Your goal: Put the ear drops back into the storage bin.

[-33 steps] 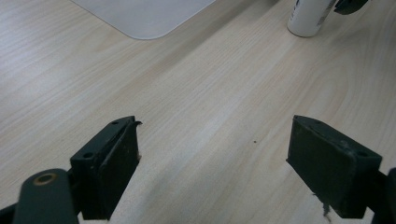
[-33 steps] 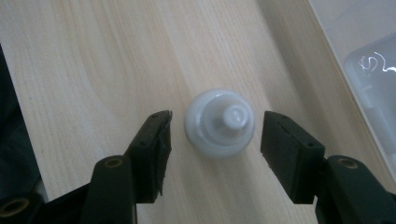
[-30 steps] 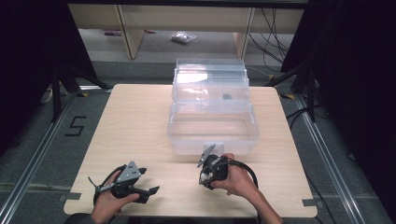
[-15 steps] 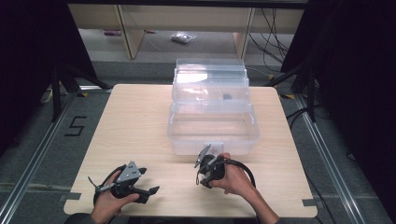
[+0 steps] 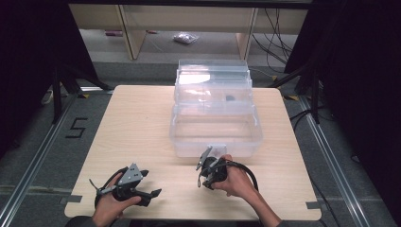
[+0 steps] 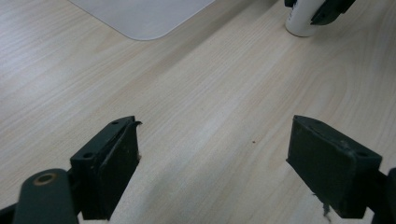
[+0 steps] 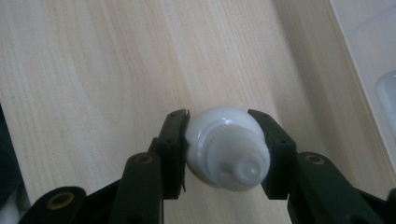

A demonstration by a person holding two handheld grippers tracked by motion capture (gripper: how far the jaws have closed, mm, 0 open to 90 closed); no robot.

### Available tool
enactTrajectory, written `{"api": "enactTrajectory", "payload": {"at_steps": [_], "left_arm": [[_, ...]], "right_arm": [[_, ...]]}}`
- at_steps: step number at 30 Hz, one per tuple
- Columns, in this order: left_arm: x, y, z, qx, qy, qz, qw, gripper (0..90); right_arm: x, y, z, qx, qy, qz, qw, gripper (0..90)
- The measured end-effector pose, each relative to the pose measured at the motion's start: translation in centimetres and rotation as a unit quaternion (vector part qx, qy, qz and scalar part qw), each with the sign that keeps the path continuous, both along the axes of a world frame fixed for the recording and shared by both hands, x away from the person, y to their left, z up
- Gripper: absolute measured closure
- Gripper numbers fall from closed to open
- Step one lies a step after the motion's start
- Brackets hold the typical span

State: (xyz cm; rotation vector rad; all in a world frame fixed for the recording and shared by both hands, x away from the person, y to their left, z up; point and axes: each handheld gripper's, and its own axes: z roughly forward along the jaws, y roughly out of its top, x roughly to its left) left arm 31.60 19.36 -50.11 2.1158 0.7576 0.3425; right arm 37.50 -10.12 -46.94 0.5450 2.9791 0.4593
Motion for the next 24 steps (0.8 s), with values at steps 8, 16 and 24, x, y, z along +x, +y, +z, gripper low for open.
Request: {"api": "enactTrajectory", "payload": {"at_steps": [8, 16, 24], "left_arm": [[0.0, 0.0, 0.0, 0.001, -0.002, -0.002, 1.0000, 15.9], [0.0, 0.0, 0.0, 0.000, -0.001, 0.000, 1.0000, 15.9], [0.1, 0.1, 0.1, 0.008, -0.001, 0.000, 1.0000, 15.9]], "right_arm": [[-0.1, -0.4, 1.0, 0.011, -0.007, -0.007, 0.9999, 60.0], [-0.1, -0.8, 1.7, 0.016, -0.013, -0.004, 0.9998, 60.0], [-0.1, -2.2, 2.6, 0.017, -0.011, -0.009, 0.9998, 60.0]]}}
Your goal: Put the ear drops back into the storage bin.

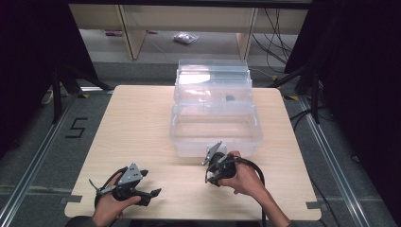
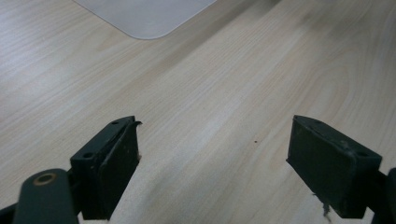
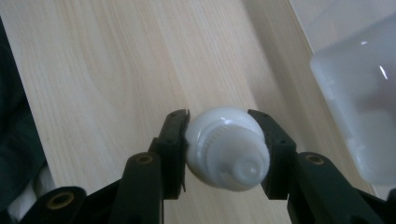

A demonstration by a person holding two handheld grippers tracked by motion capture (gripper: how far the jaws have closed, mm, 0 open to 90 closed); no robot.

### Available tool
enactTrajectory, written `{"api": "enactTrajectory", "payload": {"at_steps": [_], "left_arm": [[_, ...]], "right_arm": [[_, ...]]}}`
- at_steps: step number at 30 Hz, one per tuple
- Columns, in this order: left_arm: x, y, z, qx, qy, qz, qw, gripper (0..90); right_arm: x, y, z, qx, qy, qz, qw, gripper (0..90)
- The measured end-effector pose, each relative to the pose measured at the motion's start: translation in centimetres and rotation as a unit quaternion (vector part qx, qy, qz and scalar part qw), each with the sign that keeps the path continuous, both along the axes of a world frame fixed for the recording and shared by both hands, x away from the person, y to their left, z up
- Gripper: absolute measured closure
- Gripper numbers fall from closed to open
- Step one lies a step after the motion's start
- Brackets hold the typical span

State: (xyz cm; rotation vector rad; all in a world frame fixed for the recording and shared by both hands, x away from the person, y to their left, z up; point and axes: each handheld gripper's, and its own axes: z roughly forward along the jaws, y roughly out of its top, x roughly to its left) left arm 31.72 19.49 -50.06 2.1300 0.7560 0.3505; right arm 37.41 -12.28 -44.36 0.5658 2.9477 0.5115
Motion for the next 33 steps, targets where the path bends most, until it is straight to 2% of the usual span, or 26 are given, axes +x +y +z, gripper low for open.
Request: {"api": "enactTrajectory", "payload": {"at_steps": [3, 5, 6, 7, 8, 9, 13, 14, 15, 17, 18, 19, 20, 23, 24, 25, 33], "left_arm": [[0.0, 0.0, -0.1, 0.001, -0.005, 0.001, 1.0000, 15.9], [0.0, 0.0, -0.1, 0.000, -0.002, 0.002, 1.0000, 15.9], [0.1, 0.1, -0.1, 0.002, -0.003, -0.001, 1.0000, 15.9], [0.1, 0.0, -0.1, 0.001, -0.004, 0.001, 1.0000, 15.9], [0.0, 0.0, -0.1, -0.006, -0.001, 0.001, 1.0000, 15.9], [0.1, 0.0, -0.1, 0.002, -0.003, -0.001, 1.0000, 15.9], [0.1, 0.1, 0.0, 0.002, -0.003, -0.002, 1.0000, 15.9], [0.0, -0.1, -0.1, -0.013, 0.004, 0.003, 0.9999, 15.9], [-0.1, -0.1, -0.1, -0.014, 0.004, 0.004, 0.9999, 15.9], [-0.1, -0.1, -0.1, -0.014, 0.004, 0.004, 0.9999, 15.9], [0.1, 0.1, 0.0, 0.003, -0.001, -0.002, 1.0000, 15.9], [0.1, 0.1, 0.0, 0.004, -0.005, -0.002, 1.0000, 15.9], [0.1, 0.1, 0.0, 0.003, -0.004, -0.001, 1.0000, 15.9], [0.1, 0.1, 0.0, 0.004, -0.003, -0.002, 1.0000, 15.9], [0.1, 0.1, 0.0, 0.003, -0.004, -0.002, 1.0000, 15.9], [0.1, 0.1, 0.0, 0.003, -0.004, -0.002, 1.0000, 15.9], [0.0, 0.0, -0.1, 0.001, -0.004, 0.001, 1.0000, 15.9]], "right_arm": [[0.0, -0.7, 0.4, 0.002, -0.001, -0.009, 1.0000, 60.0], [0.1, -1.1, 0.7, 0.002, 0.001, -0.005, 1.0000, 60.0], [0.1, -1.3, 0.9, 0.004, 0.000, -0.014, 0.9999, 60.0], [0.2, -1.5, 1.1, 0.001, 0.000, -0.010, 1.0000, 60.0], [0.1, -1.6, 1.3, 0.004, 0.001, -0.018, 0.9998, 60.0], [0.3, -1.9, 1.6, 0.000, 0.001, -0.017, 0.9999, 60.0], [0.5, -2.4, 2.3, -0.004, 0.003, -0.025, 0.9997, 60.0], [0.5, -2.5, 2.5, -0.003, 0.004, -0.024, 0.9997, 60.0], [0.6, -2.6, 2.7, -0.004, 0.003, -0.021, 0.9998, 60.0], [0.7, -2.7, 2.9, -0.008, 0.008, -0.016, 0.9998, 60.0], [0.8, -2.8, 3.1, -0.005, 0.010, -0.016, 0.9998, 60.0], [0.7, -2.8, 3.2, -0.004, 0.006, -0.027, 0.9996, 60.0], [0.7, -2.9, 3.5, -0.007, 0.009, -0.030, 0.9995, 60.0], [0.9, -3.2, 3.8, -0.003, 0.009, -0.019, 0.9998, 60.0], [0.9, -3.4, 4.2, -0.009, 0.018, -0.029, 0.9994, 60.0], [1.1, -3.6, 4.3, -0.004, 0.005, -0.021, 0.9998, 60.0], [1.5, -4.8, 5.9, -0.003, 0.006, -0.035, 0.9994, 60.0]]}}
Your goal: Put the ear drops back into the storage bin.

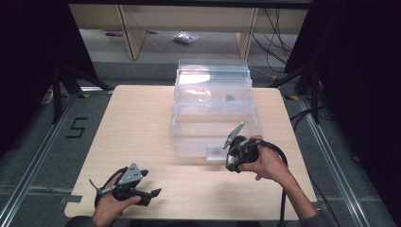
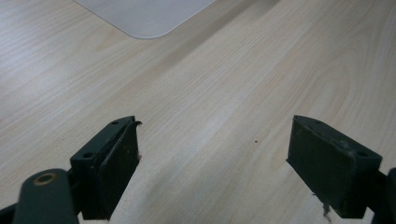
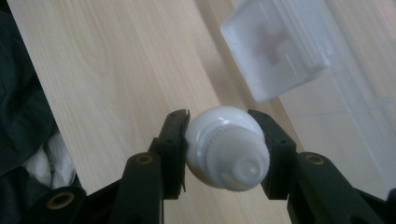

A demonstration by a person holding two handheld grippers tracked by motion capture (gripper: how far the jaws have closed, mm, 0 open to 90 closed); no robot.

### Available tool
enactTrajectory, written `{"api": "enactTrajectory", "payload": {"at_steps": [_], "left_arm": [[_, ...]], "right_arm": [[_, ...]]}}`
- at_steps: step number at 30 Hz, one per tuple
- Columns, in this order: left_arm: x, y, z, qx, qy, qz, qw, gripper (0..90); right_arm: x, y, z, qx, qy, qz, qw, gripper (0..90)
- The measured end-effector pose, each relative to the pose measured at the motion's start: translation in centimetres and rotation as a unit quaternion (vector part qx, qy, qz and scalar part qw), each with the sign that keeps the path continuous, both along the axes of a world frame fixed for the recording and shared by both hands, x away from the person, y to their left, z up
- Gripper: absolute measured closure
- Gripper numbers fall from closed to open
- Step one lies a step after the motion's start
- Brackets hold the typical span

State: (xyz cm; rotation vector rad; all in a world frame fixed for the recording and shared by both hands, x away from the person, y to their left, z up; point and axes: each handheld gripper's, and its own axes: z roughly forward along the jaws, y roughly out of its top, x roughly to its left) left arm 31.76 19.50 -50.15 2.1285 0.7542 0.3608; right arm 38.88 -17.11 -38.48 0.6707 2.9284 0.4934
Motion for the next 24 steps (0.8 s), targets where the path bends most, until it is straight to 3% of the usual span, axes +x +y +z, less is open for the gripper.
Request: {"api": "enactTrajectory", "payload": {"at_steps": [3, 4, 14, 15, 19, 21, 22, 24], "left_arm": [[-0.1, -0.1, 0.0, -0.001, 0.003, 0.002, 1.0000, 15.9], [-0.1, -0.2, -0.1, -0.016, 0.005, 0.004, 0.9999, 15.9], [-0.1, -0.2, -0.1, -0.015, 0.006, 0.005, 0.9999, 15.9], [0.0, -0.1, 0.0, -0.004, 0.005, -0.001, 1.0000, 15.9], [-0.1, -0.2, -0.1, -0.015, 0.006, 0.005, 0.9999, 15.9], [0.0, -0.1, 0.0, -0.004, 0.003, 0.002, 1.0000, 15.9], [0.0, -0.1, 0.0, -0.004, 0.002, 0.001, 1.0000, 15.9], [0.0, -0.1, 0.0, -0.004, 0.005, -0.002, 1.0000, 15.9]], "right_arm": [[0.2, -0.5, 0.8, -0.001, 0.000, -0.004, 1.0000, 60.0], [0.3, -0.7, 1.0, -0.004, -0.004, -0.005, 1.0000, 60.0], [1.4, -2.5, 3.4, -0.007, -0.010, -0.025, 0.9996, 60.0], [1.4, -2.5, 3.5, -0.008, -0.010, -0.027, 0.9996, 60.0], [2.1, -3.0, 4.0, -0.010, -0.010, -0.031, 0.9994, 60.0], [2.5, -3.1, 4.2, -0.011, -0.006, -0.043, 0.9990, 60.0], [2.9, -3.3, 4.2, -0.010, -0.011, -0.037, 0.9992, 60.0], [3.2, -3.5, 4.4, -0.010, -0.010, -0.049, 0.9987, 60.0]]}}
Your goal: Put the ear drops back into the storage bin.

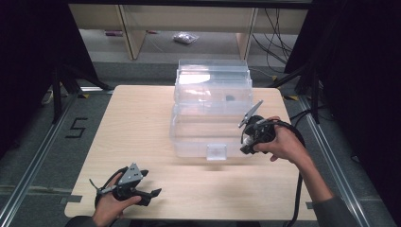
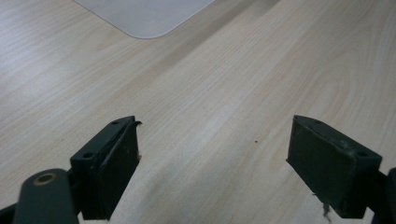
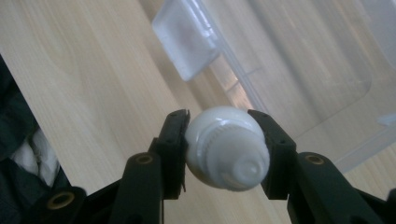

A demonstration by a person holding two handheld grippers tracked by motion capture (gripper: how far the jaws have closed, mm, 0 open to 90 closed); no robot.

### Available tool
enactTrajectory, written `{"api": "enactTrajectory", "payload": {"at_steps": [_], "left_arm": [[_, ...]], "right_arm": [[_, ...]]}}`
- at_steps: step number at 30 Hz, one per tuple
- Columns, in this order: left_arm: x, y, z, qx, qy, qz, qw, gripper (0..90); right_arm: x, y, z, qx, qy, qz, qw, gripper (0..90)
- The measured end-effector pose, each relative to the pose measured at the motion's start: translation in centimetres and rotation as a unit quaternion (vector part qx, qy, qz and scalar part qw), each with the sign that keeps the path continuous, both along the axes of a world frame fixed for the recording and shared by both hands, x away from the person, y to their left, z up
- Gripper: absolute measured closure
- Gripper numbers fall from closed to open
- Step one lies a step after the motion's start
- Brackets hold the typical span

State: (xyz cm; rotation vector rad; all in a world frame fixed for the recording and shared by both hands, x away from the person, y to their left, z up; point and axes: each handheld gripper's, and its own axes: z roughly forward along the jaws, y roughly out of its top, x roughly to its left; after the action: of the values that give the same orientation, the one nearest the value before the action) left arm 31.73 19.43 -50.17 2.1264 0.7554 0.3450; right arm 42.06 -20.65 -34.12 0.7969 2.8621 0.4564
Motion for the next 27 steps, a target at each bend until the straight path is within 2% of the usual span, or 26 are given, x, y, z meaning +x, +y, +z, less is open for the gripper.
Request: {"api": "enactTrajectory", "payload": {"at_steps": [9, 16, 21, 27], "left_arm": [[0.0, 0.0, 0.0, -0.002, -0.001, 0.004, 1.0000, 15.9], [0.1, 0.0, -0.1, -0.002, -0.001, 0.004, 1.0000, 15.9], [0.1, 0.0, -0.1, -0.003, -0.001, 0.003, 1.0000, 15.9], [0.1, 0.0, -0.1, -0.003, -0.002, 0.003, 1.0000, 15.9]], "right_arm": [[2.1, -0.6, 0.3, -0.003, -0.003, -0.021, 0.9998, 60.0], [4.0, -0.8, 0.1, -0.004, 0.004, -0.045, 0.9990, 60.0], [5.5, -0.8, -0.2, -0.009, 0.002, -0.054, 0.9985, 60.0], [7.1, -0.9, -1.2, -0.012, 0.016, -0.078, 0.9967, 60.0]]}}
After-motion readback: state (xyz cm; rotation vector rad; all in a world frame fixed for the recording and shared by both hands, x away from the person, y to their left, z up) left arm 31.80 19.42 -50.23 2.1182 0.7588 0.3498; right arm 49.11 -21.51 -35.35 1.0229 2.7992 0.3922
